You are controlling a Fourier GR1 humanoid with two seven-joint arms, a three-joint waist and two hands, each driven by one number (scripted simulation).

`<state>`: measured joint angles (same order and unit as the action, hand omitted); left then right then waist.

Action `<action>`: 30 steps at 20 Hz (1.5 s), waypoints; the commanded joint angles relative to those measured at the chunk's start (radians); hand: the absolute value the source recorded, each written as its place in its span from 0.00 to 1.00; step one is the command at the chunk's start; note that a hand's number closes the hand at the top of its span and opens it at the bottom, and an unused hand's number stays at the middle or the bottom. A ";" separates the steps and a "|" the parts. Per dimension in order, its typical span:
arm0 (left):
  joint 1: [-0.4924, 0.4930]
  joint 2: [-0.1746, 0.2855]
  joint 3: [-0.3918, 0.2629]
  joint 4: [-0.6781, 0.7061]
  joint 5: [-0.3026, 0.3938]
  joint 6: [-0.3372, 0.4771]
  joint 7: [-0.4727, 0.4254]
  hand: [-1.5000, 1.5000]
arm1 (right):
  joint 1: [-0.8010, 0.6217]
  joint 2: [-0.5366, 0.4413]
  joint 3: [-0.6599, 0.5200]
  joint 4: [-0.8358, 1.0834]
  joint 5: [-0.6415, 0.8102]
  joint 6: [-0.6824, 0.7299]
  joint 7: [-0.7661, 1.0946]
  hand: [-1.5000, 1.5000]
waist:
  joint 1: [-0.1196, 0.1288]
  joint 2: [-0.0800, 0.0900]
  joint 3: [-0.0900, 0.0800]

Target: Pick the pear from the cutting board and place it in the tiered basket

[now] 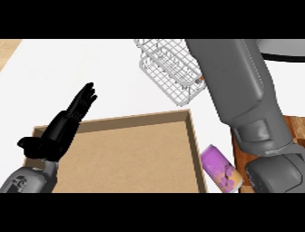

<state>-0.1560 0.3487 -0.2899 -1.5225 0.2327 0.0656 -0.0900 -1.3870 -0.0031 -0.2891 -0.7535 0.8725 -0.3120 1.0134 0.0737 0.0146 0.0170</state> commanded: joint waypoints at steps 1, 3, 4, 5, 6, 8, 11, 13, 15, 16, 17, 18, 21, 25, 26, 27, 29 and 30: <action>0.013 -0.045 -0.028 0.083 0.006 -0.010 0.006 0.50 | -0.042 0.003 -0.080 0.069 -0.120 -0.130 0.091 0.00 | -0.001 0.011 -0.019; -0.022 -0.044 -0.018 0.090 0.010 -0.006 0.040 0.50 | -0.042 0.003 -0.073 0.112 -0.169 -0.198 0.061 0.00 | 0.000 0.010 -0.019; -0.014 -0.067 -0.043 0.099 -0.025 0.016 0.006 0.50 | -0.079 0.003 -0.092 0.115 -0.178 -0.227 0.055 0.00 | -0.002 0.011 -0.019; 0.012 -0.031 -0.015 0.104 0.012 -0.025 0.008 0.50 | -0.048 0.003 -0.084 0.120 -0.205 -0.265 0.009 0.00 | -0.002 0.008 -0.019; -0.013 -0.026 -0.004 0.111 0.013 -0.025 0.026 0.50 | -0.073 0.003 -0.071 0.129 -0.212 -0.269 0.018 0.00 | -0.019 0.002 -0.019; 0.001 -0.046 -0.021 0.123 -0.006 -0.009 0.004 0.50 | -0.068 0.003 -0.042 0.147 -0.202 -0.369 -0.013 0.00 | -0.017 0.003 -0.019; 0.034 -0.042 -0.004 0.082 0.007 0.016 0.027 0.50 | -0.093 -0.006 -0.028 0.135 -0.051 -0.426 0.043 0.00 | -0.059 -0.009 -0.019; 0.060 -0.048 -0.015 0.032 0.006 0.034 0.053 0.50 | -0.068 -0.052 -0.011 0.153 0.025 -0.478 0.052 0.00 | -0.064 -0.012 -0.019; 0.058 -0.025 0.015 0.074 0.010 0.019 0.026 0.50 | -0.089 -0.069 0.021 0.187 0.130 -0.524 0.144 0.00 | -0.083 -0.013 -0.022; 0.085 -0.013 0.026 0.091 0.019 0.000 -0.001 0.50 | -0.060 -0.092 0.023 0.157 0.145 -0.531 0.121 0.00 | -0.103 -0.018 -0.021; 0.075 -0.017 0.024 0.061 0.011 0.026 0.039 0.50 | -0.056 -0.099 0.033 0.156 0.188 -0.552 0.151 0.00 | -0.109 -0.024 -0.020; 0.088 -0.038 0.016 0.062 0.003 0.042 0.022 0.50 | -0.078 -0.106 0.029 0.140 0.213 -0.572 0.178 0.00 | -0.112 -0.026 -0.021; 0.086 -0.001 0.062 0.060 0.031 0.024 0.039 0.50 | -0.010 -0.109 0.030 0.053 0.267 -0.620 0.159 0.00 | -0.139 -0.033 -0.019; 0.135 -0.013 0.067 0.058 0.036 0.036 0.028 0.50 | 0.084 -0.113 -0.003 -0.129 0.239 -0.574 0.114 0.00 | -0.179 -0.046 -0.016; 0.165 -0.007 0.063 0.048 0.038 0.027 0.017 0.50 | 0.089 -0.124 -0.006 -0.165 0.250 -0.550 0.124 0.00 | -0.188 -0.053 -0.017; 0.163 0.008 0.075 0.008 0.049 0.032 0.052 0.50 | 0.105 -0.120 -0.009 -0.217 0.244 -0.535 0.123 0.00 | -0.193 -0.060 -0.015; 0.185 -0.001 0.083 0.031 0.026 0.054 0.012 0.50 | 0.160 -0.119 -0.010 -0.293 0.240 -0.494 0.113 0.00 | -0.217 -0.064 -0.016; 0.217 0.015 0.088 0.002 0.043 0.036 0.022 0.50 | 0.183 -0.122 -0.009 -0.329 0.243 -0.461 0.119 0.00 | -0.213 -0.070 -0.016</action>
<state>0.0152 0.3814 -0.1883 -1.5737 0.2678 0.1046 -0.0764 -1.2723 -0.1204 -0.2972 -0.9463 1.1078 -0.8177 1.0590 -0.1064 -0.0522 0.0208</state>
